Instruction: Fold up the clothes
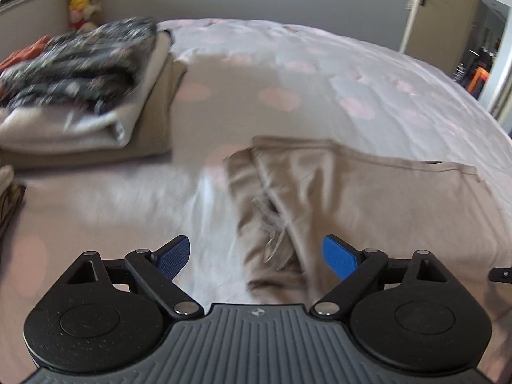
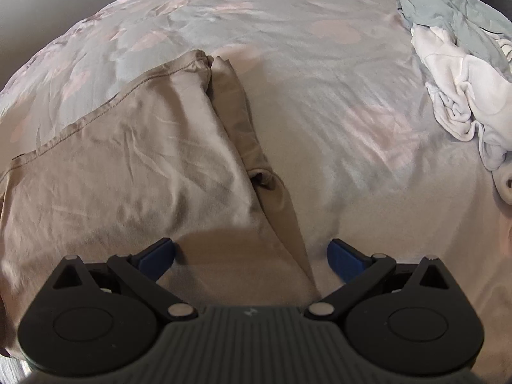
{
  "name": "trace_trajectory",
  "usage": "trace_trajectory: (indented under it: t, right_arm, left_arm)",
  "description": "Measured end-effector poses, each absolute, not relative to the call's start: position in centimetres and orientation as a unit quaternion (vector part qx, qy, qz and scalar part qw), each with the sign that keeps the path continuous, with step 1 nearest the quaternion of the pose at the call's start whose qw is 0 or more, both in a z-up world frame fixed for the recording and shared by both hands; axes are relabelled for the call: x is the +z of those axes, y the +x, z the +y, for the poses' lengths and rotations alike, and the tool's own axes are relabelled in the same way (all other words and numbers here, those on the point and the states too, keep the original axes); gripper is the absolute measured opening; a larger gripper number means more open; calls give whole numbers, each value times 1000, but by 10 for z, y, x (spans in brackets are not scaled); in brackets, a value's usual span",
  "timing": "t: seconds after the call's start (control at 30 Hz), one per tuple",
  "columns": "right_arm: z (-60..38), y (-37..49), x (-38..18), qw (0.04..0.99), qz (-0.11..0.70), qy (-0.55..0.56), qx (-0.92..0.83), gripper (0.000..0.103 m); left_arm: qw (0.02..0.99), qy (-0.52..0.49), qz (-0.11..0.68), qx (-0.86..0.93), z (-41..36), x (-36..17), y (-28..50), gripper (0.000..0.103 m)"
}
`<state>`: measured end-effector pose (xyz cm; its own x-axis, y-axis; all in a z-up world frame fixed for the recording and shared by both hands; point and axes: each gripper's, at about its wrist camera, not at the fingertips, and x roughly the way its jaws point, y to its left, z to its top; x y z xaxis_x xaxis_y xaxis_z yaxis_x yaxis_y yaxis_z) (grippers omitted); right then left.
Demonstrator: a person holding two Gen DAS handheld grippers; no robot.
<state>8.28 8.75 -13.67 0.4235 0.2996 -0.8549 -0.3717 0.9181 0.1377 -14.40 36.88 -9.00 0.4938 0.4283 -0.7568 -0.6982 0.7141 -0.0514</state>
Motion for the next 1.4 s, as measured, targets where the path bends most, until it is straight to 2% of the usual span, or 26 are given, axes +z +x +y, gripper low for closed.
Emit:
trace_trajectory:
  t: [0.23,0.6,0.73,0.93,1.0,1.03,1.23,1.3,1.33,1.37,1.4]
  right_arm:
    - [71,93,-114,861,451,36,233,102]
    - [108,149,-76,855,409,-40,317,101]
    - [130,177,-87,838,433,-54,327,79]
    - [145,207,-109,833,449,-52,318,77]
    - [147,214,-117,829,460,-47,314,71]
    - [148,218,-120,827,466,-45,312,64]
    - [159,209,-136,832,453,-88,308,57]
    - [166,203,-135,829,446,-116,317,41]
    - [170,200,-134,825,447,-123,323,24]
    - [173,198,-132,823,447,-130,325,13]
    - [177,196,-130,823,447,-138,322,13]
  left_arm:
    - [865,-105,377,313,390,-90,-103,91]
    - [869,-70,392,294,403,-116,-97,91]
    - [870,-77,383,302,412,-117,-102,91]
    - [869,-101,368,315,429,-116,-113,91]
    - [868,-111,364,318,434,-117,-114,91]
    - [867,-117,363,321,437,-117,-115,91]
    - [857,-136,366,336,447,-121,-119,91]
    - [855,-142,364,340,450,-121,-121,91]
    - [855,-146,363,341,451,-120,-123,91]
    - [854,-151,362,341,452,-120,-124,91]
    - [855,-154,360,341,452,-119,-125,91]
